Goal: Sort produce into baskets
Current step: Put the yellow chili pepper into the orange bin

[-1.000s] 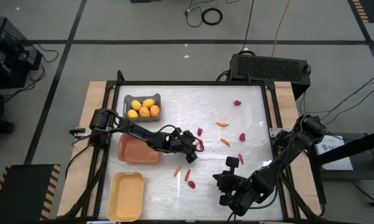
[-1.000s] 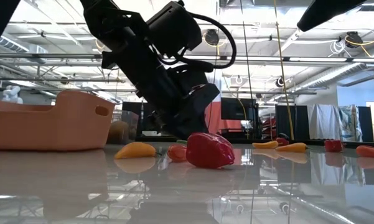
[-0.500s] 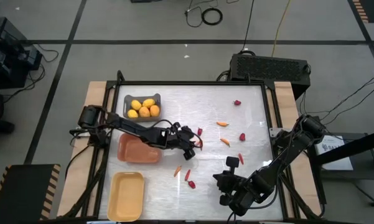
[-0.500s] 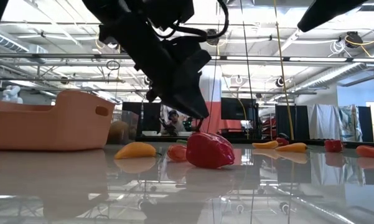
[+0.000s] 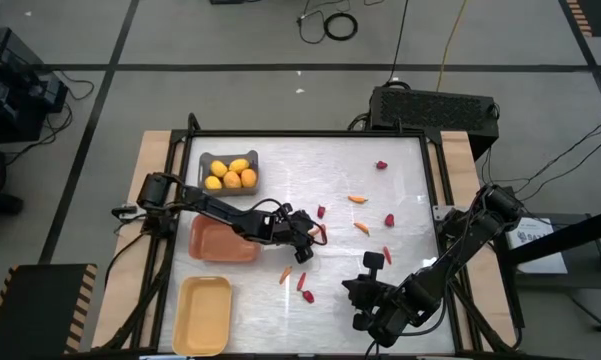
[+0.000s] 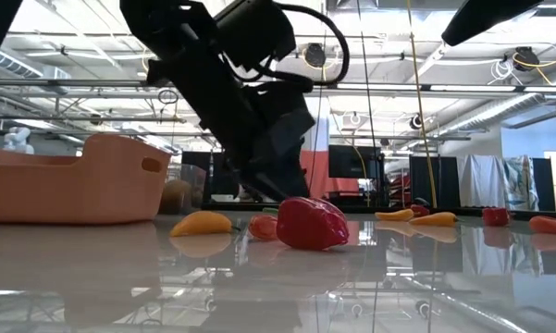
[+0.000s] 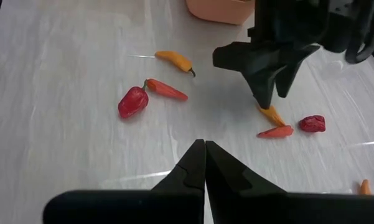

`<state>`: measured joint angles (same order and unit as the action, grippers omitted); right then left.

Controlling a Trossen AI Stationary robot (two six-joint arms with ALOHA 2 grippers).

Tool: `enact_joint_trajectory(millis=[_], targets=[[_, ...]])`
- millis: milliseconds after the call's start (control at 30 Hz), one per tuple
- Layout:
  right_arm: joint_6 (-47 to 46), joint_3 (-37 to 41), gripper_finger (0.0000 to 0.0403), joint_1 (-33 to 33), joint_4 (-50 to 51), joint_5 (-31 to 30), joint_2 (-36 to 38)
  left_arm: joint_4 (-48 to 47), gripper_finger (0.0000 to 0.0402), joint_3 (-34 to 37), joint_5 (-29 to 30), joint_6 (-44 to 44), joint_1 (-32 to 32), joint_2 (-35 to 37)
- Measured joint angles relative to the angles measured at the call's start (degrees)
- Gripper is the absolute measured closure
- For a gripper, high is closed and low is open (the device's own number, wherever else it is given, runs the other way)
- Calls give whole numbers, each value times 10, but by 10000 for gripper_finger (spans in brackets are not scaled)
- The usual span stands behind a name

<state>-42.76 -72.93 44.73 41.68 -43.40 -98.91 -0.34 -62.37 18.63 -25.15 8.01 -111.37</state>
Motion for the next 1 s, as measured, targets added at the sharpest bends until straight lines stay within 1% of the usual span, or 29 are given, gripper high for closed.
enact_joint_trajectory(millis=[133,233,333,400,567,700,1000], targets=[[1,0,403,0,1,0,0,-3,165,0,-10,0,1,0],[0,0,403,0,1,0,0,1,164,-1,-25,0,2,-7],[0,0,403,0,1,0,0,-11,164,0,-25,0,3,-16],[0,0,403,0,1,0,0,-1,164,-1,-23,0,4,-23],[0,0,403,0,1,0,0,-7,168,-1,-20,0,3,-23],[0,0,403,0,2,0,0,-9,202,-1,-18,0,3,-23],[0,0,403,0,3,0,0,-10,324,-1,-9,0,3,-23]])
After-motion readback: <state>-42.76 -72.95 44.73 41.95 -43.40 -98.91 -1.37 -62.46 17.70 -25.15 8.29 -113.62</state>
